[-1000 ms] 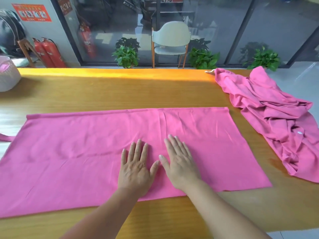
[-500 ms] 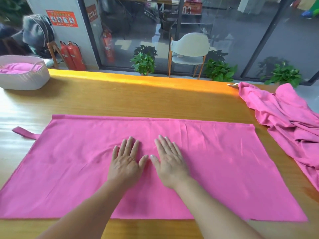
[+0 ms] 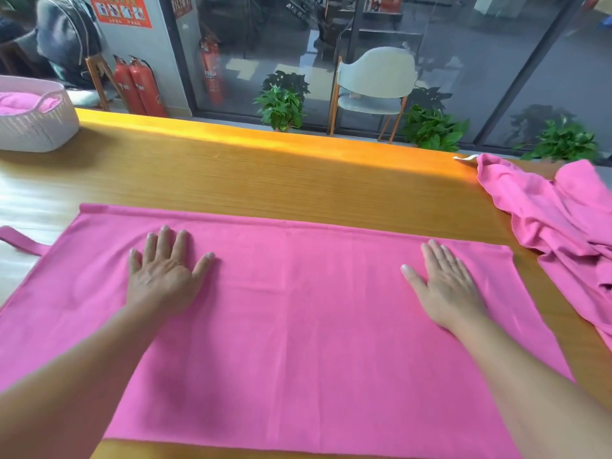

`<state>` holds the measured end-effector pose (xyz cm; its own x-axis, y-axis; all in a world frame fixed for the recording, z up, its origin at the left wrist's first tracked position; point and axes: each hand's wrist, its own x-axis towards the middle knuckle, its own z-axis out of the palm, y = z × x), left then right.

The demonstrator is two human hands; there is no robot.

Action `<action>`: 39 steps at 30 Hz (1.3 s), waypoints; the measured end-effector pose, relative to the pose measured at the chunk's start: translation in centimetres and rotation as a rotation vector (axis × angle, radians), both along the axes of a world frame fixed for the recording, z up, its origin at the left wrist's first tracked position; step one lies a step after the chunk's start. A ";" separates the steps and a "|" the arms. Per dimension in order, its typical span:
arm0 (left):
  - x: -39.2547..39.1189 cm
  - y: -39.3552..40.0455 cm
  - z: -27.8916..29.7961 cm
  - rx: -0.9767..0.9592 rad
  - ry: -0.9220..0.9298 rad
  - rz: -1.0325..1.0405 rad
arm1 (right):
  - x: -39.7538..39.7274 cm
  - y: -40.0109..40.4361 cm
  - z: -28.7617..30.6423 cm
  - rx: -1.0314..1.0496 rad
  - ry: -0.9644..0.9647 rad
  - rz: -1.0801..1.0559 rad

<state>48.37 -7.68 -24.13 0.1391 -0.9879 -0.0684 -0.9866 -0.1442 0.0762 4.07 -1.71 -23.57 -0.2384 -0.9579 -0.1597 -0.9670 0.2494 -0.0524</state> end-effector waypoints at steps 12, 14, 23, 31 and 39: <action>-18.5 2.4 -0.3 -0.010 0.143 -0.501 | 10.0 -1.6 -0.3 -0.113 -0.170 0.206; -18.2 2.5 -0.5 -0.016 0.111 -0.509 | 7.2 -1.4 -0.6 -0.116 -0.134 0.181; -25.6 0.7 1.3 -0.028 0.316 -0.575 | 1.9 -2.4 0.5 -0.181 -0.197 0.011; -28.1 0.3 -0.5 0.005 0.126 -0.663 | -7.7 -0.6 -0.5 -0.094 -0.061 -0.044; -31.2 1.4 0.6 0.022 0.149 -0.711 | -4.1 -0.1 0.1 -0.136 -0.168 0.030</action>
<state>17.21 -6.27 -23.49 -0.5485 -0.8342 -0.0573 -0.8217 0.5250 0.2219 0.00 -1.81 -23.47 -0.1905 -0.9796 -0.0636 -0.9486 0.2004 -0.2451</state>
